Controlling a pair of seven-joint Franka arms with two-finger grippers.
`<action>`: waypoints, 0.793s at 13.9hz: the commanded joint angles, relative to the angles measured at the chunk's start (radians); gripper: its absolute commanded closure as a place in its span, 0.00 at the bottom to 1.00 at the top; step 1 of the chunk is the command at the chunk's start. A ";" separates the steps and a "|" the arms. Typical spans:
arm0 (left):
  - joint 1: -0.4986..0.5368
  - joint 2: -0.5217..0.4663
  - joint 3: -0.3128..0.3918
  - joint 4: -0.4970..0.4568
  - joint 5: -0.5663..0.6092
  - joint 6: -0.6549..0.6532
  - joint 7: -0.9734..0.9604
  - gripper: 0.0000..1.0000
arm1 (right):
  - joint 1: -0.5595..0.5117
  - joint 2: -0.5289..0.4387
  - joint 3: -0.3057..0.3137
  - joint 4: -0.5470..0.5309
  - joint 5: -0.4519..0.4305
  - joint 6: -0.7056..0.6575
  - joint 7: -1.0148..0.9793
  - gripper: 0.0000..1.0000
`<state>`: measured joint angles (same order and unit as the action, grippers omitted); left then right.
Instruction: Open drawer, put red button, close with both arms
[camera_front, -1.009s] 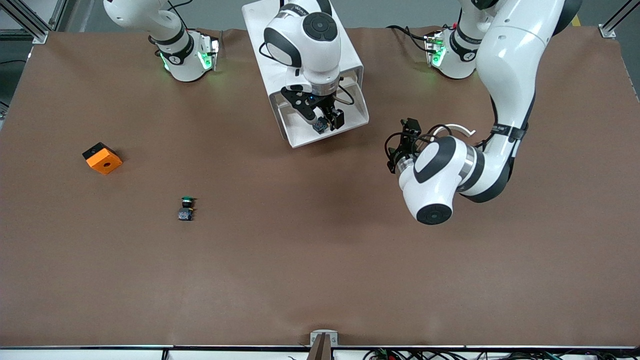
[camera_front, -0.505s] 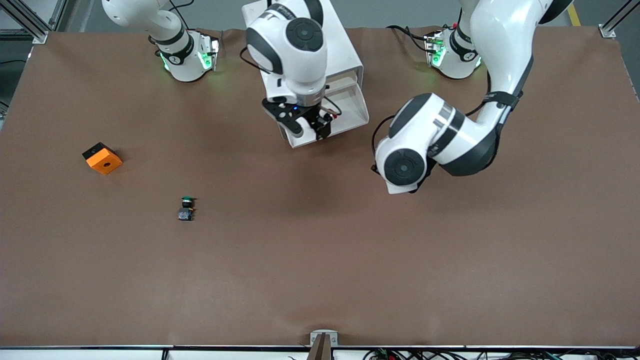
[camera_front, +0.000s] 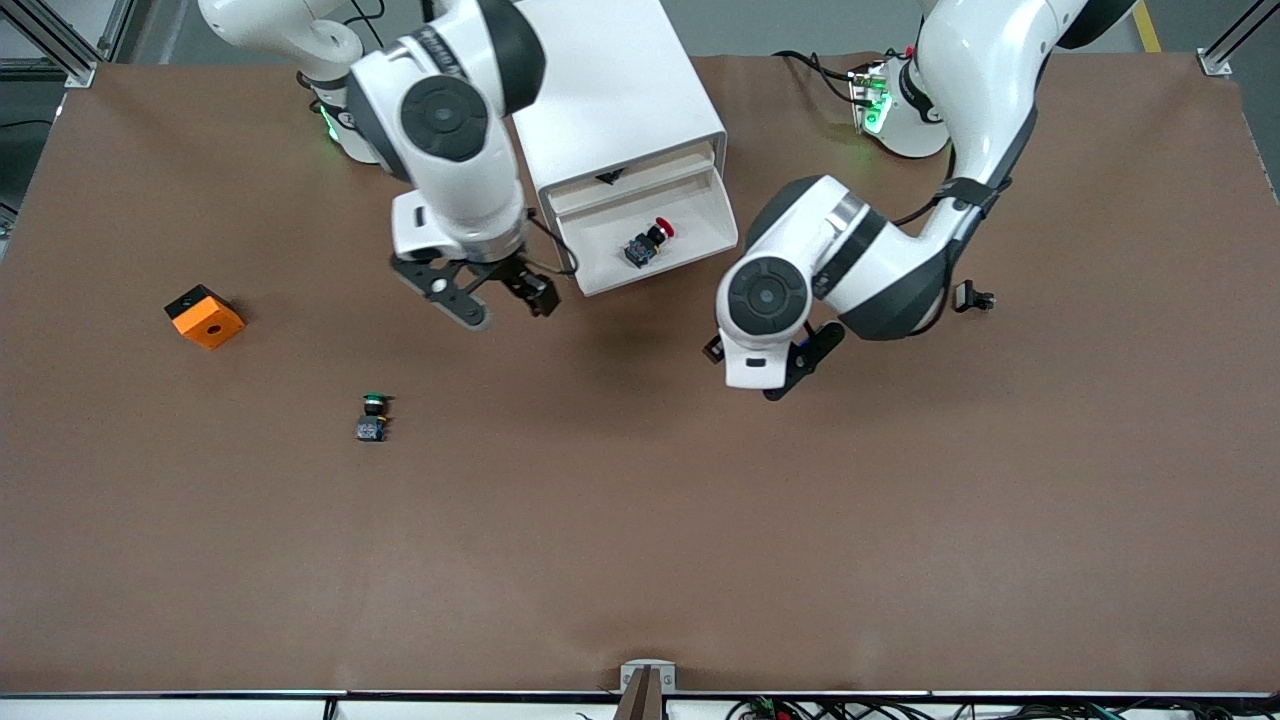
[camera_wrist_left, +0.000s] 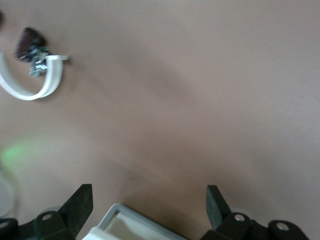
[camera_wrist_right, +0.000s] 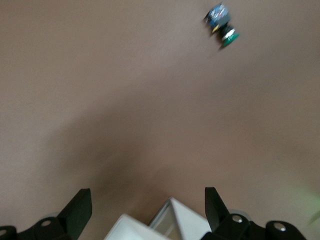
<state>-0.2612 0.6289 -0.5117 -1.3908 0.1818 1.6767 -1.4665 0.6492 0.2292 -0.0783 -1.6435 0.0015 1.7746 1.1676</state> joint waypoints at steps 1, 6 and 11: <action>0.005 -0.003 -0.056 -0.056 0.092 0.081 0.038 0.00 | -0.101 -0.048 0.017 -0.010 0.008 -0.058 -0.182 0.00; 0.017 -0.012 -0.146 -0.180 0.168 0.241 0.069 0.00 | -0.302 -0.108 0.017 -0.010 0.008 -0.154 -0.581 0.00; 0.020 -0.002 -0.192 -0.221 0.183 0.340 0.083 0.00 | -0.514 -0.145 0.015 -0.002 0.006 -0.205 -1.004 0.00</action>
<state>-0.2618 0.6343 -0.6783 -1.5898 0.3436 1.9792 -1.4074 0.2145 0.1069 -0.0825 -1.6423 0.0017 1.5827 0.3022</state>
